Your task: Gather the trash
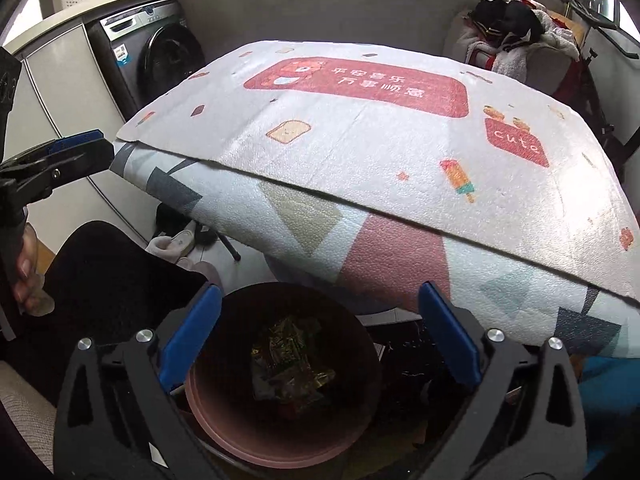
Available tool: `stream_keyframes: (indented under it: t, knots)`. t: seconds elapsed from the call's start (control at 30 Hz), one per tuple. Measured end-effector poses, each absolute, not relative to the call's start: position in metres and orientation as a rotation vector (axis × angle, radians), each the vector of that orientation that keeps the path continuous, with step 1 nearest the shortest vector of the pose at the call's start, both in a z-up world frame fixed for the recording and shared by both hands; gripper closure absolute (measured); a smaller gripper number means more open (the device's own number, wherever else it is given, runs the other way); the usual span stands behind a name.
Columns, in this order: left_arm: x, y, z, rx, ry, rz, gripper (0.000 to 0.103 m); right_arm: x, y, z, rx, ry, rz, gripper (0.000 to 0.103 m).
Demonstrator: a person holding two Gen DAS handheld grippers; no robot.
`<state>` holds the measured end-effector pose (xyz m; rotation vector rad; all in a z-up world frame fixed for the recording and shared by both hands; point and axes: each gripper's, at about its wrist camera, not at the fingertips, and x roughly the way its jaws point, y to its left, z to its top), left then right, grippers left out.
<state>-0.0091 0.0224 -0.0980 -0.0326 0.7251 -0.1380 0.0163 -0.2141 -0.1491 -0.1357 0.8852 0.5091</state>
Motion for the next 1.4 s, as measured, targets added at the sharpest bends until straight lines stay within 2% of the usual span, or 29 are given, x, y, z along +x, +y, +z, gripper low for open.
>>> stream_keyframes:
  t: [0.4,0.6,1.4]
  knots:
    - [0.005,0.006,-0.011,0.045,0.503,-0.107,0.006,0.045,-0.245,-0.038,-0.094,0.643,0.374,0.006]
    - [0.010,0.002,0.015,0.065,0.463,-0.076,0.006,0.042,-0.259,-0.003,-0.068,0.563,0.343,0.006]
    - [0.003,-0.007,0.029,0.080,0.444,-0.072,0.006,0.032,-0.266,0.012,-0.066,0.515,0.312,0.006]
